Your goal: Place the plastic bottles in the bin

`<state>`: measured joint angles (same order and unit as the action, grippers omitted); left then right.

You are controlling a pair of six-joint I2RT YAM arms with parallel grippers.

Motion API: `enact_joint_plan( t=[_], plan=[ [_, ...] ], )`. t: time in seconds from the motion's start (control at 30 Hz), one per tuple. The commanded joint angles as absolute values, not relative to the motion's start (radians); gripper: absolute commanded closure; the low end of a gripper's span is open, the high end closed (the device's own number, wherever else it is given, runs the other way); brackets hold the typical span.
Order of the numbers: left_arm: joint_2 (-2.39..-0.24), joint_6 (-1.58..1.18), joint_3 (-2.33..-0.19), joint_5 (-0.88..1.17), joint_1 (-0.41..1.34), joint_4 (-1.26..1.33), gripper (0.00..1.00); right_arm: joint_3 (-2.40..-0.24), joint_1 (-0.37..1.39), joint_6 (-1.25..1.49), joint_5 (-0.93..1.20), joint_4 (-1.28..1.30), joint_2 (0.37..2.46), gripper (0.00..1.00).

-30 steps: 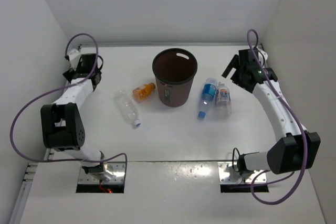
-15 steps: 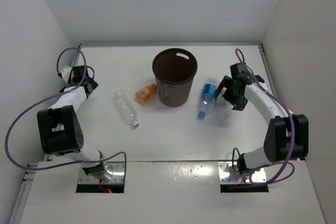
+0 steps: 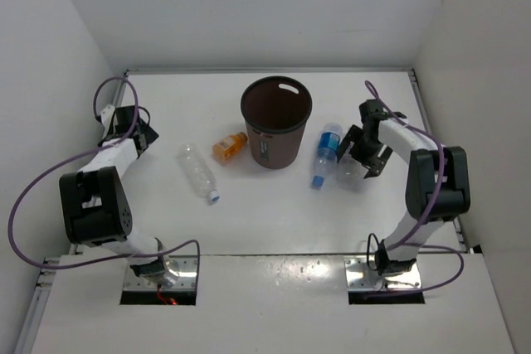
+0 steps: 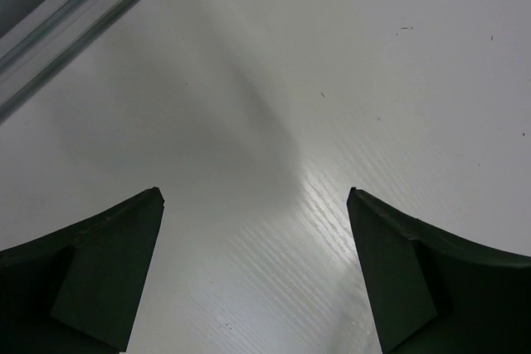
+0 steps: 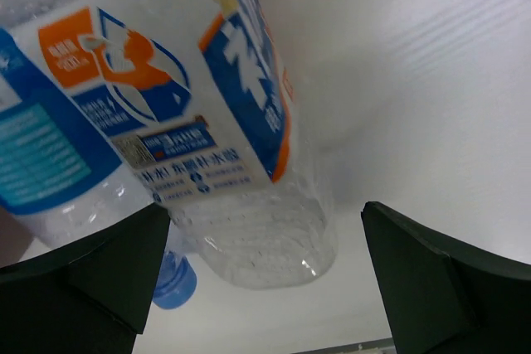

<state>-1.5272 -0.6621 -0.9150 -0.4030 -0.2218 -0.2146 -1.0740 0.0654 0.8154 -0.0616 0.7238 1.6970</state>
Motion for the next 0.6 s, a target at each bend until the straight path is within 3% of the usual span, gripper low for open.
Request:
enact_joint_plan(
  t=[0.0,0.23,0.37,0.43,0.47,0.53,0.57],
  plan=[
    [-1.488,-0.655,-0.914,-0.371,-0.222,-0.169,0.0,-1.149,0.054,0.798,-0.029,0.741,1.759,0.0],
    [-1.488,-0.655,-0.905,-0.342,-0.222,-0.16,0.0,-1.149,0.035,0.798,0.032,0.718,1.795,0.02],
    [-1.488,-0.655,-0.905,-0.342,-0.222,-0.16,0.0,-1.115,0.026,0.798,0.058,0.704,1.807,0.11],
    [-1.488,-0.632,-0.894,-0.299,-0.222,-0.15,0.0,-1.095,0.026,0.81,0.071,0.689,1.792,0.21],
    [-1.488,-0.632,-0.894,-0.299,-0.222,-0.15,0.0,-1.083,0.017,0.821,0.071,0.689,1.781,0.32],
    [-1.488,-0.62,-0.903,-0.288,-0.222,-0.15,0.0,-1.083,0.017,0.83,0.058,0.689,1.743,0.36],
    [-1.488,-0.62,-0.904,-0.279,-0.222,-0.15,0.0,-1.083,0.006,0.83,0.049,0.689,1.732,0.42]
  ],
)
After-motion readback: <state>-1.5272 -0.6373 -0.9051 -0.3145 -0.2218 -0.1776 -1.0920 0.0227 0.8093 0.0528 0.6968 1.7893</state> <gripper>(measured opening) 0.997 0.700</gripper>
